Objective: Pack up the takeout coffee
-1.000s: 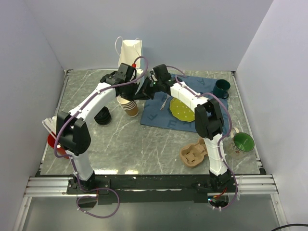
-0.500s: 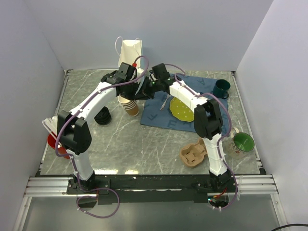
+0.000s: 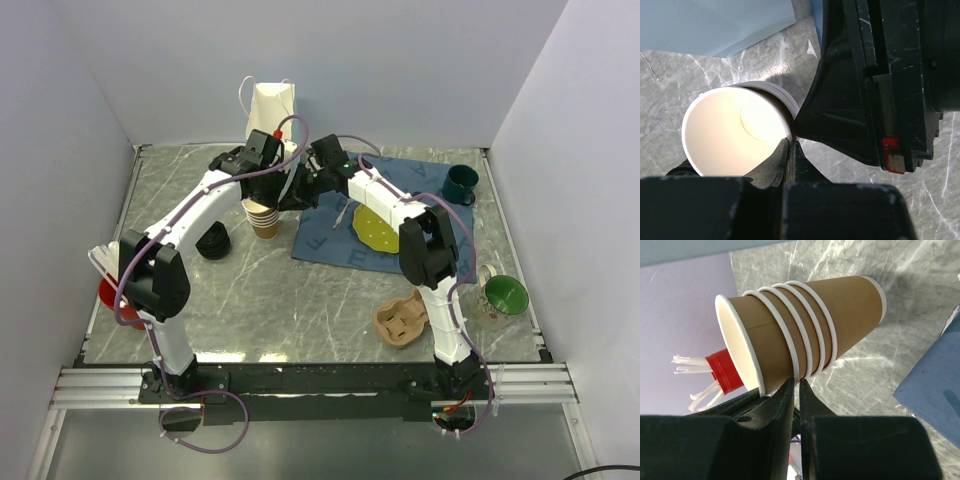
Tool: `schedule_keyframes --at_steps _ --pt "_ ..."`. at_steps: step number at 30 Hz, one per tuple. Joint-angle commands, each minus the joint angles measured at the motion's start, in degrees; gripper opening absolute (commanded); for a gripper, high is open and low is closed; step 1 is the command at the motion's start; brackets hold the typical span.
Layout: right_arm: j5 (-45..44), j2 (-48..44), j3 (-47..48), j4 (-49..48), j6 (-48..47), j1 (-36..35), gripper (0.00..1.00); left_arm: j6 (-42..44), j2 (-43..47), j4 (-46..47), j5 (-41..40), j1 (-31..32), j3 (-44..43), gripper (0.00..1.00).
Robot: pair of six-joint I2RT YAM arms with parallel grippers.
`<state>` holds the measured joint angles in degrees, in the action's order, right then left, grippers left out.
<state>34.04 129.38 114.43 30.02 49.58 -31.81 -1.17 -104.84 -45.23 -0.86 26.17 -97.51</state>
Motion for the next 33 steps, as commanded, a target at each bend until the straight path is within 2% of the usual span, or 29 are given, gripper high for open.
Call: schedule_keyframes --at_steps 1,15,21,30,33 --pt "-1.8 0.9 2.3 2.3 -1.5 -0.6 0.15 -0.2 2.6 1.6 -2.8 -0.2 -2.5 0.01" --pt "-1.1 0.6 5.1 1.7 -0.1 -0.5 0.16 0.6 3.6 0.3 -6.8 0.2 -4.7 0.01" --pt "0.0 0.6 5.4 1.0 -0.1 -0.4 0.16 3.4 4.6 0.1 -13.2 1.9 -3.9 0.01" --pt "0.9 -0.1 6.6 1.6 0.2 0.3 0.18 3.2 4.7 -1.3 -15.5 3.4 -7.0 0.01" --pt "0.6 -2.1 4.1 1.5 -0.2 1.1 0.18 3.1 5.3 -2.0 -19.3 5.5 -7.0 0.01"
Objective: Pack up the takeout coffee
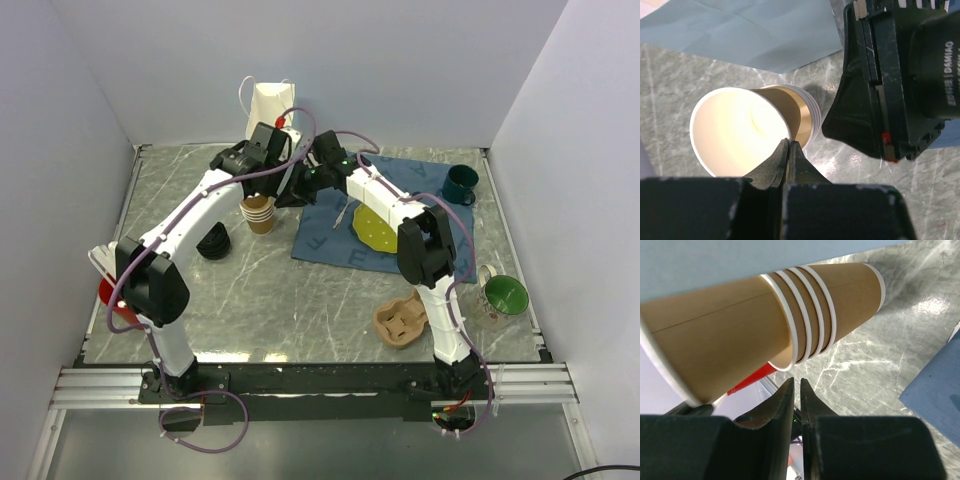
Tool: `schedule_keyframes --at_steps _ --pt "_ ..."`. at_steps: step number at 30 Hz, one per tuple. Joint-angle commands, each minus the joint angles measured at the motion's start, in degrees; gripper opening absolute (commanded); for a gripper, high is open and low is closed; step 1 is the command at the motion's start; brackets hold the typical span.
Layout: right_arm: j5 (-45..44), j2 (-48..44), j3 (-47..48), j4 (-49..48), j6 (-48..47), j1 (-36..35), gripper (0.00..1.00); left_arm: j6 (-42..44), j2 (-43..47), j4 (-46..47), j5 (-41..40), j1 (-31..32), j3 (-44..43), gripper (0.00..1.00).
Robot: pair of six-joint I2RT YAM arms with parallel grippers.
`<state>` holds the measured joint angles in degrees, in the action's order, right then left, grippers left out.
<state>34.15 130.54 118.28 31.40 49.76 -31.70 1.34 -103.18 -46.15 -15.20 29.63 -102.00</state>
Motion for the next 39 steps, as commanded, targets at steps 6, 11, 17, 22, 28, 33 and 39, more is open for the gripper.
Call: schedule_keyframes --at_steps 6,11,17,22,28,33,39 --pt "1.6 -6.2 -2.2 1.4 -4.8 2.3 0.18 1.6 5.1 -1.1 -13.5 5.8 -2.8 0.01" --pt "0.8 -13.6 -8.6 2.1 -7.4 3.9 0.18 1.7 6.7 -1.1 -19.6 7.9 -6.0 0.01" --pt "-5.7 -25.9 -16.0 13.8 -12.8 5.6 0.24 -5.4 9.7 -6.8 -21.7 15.1 -11.7 0.01" --pt "-13.4 -42.1 -28.2 18.6 -15.5 7.2 0.41 -17.8 10.4 -18.6 -22.5 24.9 -11.7 0.01" --pt "-18.9 -60.7 -41.4 22.8 -14.5 7.7 0.71 -32.6 12.8 -26.4 -20.6 34.6 -0.2 0.01" --pt "-24.3 -72.6 -43.5 27.7 -13.5 7.8 1.00 -40.4 14.0 -21.1 -16.7 36.7 8.2 0.01" --pt "-26.1 -76.9 -35.0 36.1 -19.0 7.8 1.00 -45.8 8.4 -18.3 -14.3 36.6 7.8 0.01"
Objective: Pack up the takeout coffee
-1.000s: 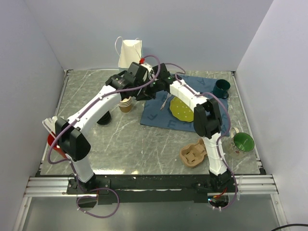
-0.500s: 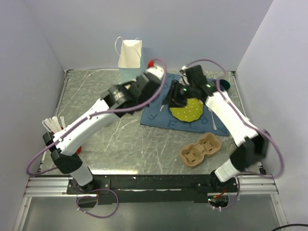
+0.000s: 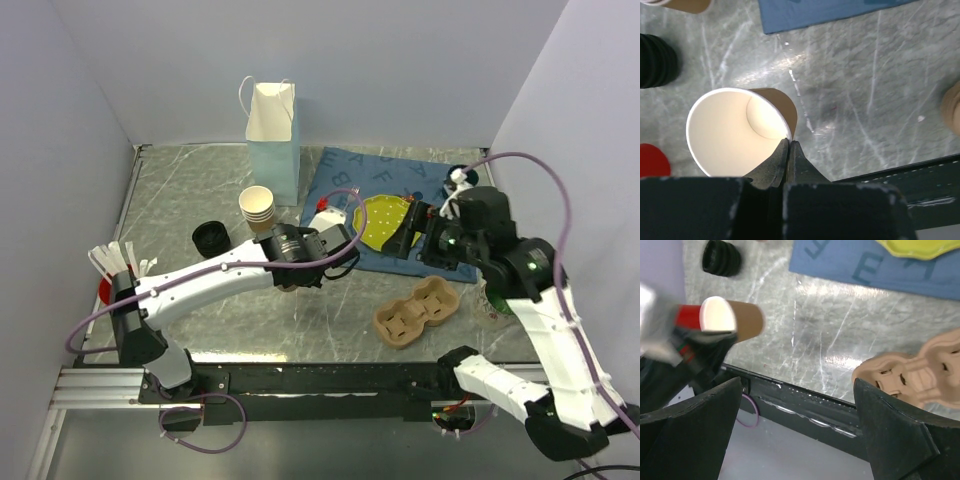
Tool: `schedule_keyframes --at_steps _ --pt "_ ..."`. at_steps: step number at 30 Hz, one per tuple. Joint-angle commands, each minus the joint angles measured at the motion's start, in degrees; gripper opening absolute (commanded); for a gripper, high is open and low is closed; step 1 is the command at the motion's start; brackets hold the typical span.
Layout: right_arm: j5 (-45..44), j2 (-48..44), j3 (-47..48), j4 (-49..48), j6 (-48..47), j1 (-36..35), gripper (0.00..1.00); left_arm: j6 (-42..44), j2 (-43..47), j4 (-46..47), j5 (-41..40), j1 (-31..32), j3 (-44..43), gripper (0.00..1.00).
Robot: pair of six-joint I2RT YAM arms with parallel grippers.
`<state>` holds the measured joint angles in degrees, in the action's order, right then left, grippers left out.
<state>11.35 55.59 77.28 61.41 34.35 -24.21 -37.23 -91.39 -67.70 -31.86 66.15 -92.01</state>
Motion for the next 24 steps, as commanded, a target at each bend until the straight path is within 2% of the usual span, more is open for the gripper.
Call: schedule_keyframes --at_steps 1,6,9,12,13,15,20,24 --pt "-3.2 -2.1 8.3 7.0 -4.4 0.3 1.00 -8.2 -4.6 1.7 3.2 0.3 -3.0 0.01" --pt "-2.2 -4.7 9.8 7.8 -5.0 0.3 1.00 -11.5 -7.8 6.0 4.9 1.8 1.2 0.01" --pt "0.2 -5.8 9.1 7.4 -5.2 0.3 1.00 -13.5 -9.5 6.2 4.1 2.1 1.1 0.06" --pt "1.5 -6.3 8.3 8.1 -5.8 0.3 1.00 -14.3 -10.0 6.3 3.4 2.3 0.9 0.16" --pt "1.6 -6.5 7.9 8.2 -6.5 0.3 1.00 -14.2 -9.9 6.8 3.6 2.4 1.0 0.26" --pt "1.4 -6.9 7.8 8.5 -7.4 0.2 1.00 -13.5 -9.6 8.3 4.9 2.9 1.4 0.38" --pt "1.0 -5.9 11.1 10.8 -10.8 0.3 1.00 -14.6 -8.9 6.5 3.3 3.2 -0.9 0.44" --pt "3.0 -5.1 12.9 11.0 -11.4 0.3 1.00 -16.8 -9.5 -1.0 -3.5 2.2 -9.1 0.55"
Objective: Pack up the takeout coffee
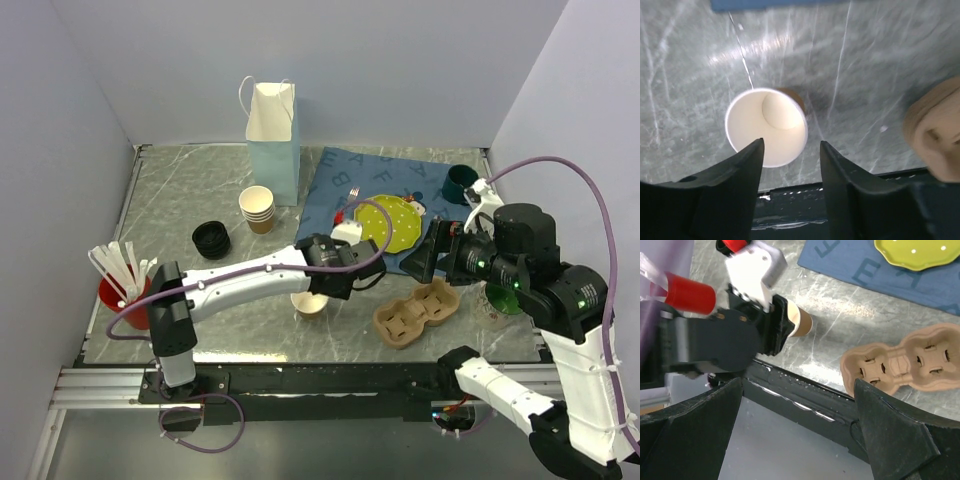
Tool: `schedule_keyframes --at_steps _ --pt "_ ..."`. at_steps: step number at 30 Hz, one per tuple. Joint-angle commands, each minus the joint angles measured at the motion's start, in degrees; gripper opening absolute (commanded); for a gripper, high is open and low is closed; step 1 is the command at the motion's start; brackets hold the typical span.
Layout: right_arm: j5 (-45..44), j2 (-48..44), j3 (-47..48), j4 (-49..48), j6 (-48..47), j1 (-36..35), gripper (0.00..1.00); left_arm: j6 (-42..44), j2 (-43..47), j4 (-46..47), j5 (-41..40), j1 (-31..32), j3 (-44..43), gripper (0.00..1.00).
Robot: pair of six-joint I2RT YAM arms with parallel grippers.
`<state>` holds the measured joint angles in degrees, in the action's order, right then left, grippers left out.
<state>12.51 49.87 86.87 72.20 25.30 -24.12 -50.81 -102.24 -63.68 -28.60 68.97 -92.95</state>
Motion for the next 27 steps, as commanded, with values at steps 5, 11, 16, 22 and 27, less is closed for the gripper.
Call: schedule_keyframes --at_steps 5,11,16,22,27 --pt "6.2 -0.6 1.0 -1.3 -1.4 0.2 1.00 -8.3 6.0 -8.7 -9.6 -8.7 -2.5 0.62" --pt "5.9 -0.7 1.0 1.1 -3.5 0.2 1.00 -6.2 17.7 4.0 -6.8 -28.3 10.3 0.61" --pt "4.4 -0.9 0.8 2.9 -4.7 0.1 1.00 0.5 18.0 9.4 -8.2 -38.9 10.8 0.61" --pt "4.4 -1.7 -0.5 2.9 -3.8 0.2 1.00 7.5 10.4 13.4 -3.1 -47.9 8.8 0.57" --pt "3.6 -0.5 0.3 2.8 -3.4 0.2 1.00 12.3 4.9 16.0 -0.4 -50.6 6.6 0.57"
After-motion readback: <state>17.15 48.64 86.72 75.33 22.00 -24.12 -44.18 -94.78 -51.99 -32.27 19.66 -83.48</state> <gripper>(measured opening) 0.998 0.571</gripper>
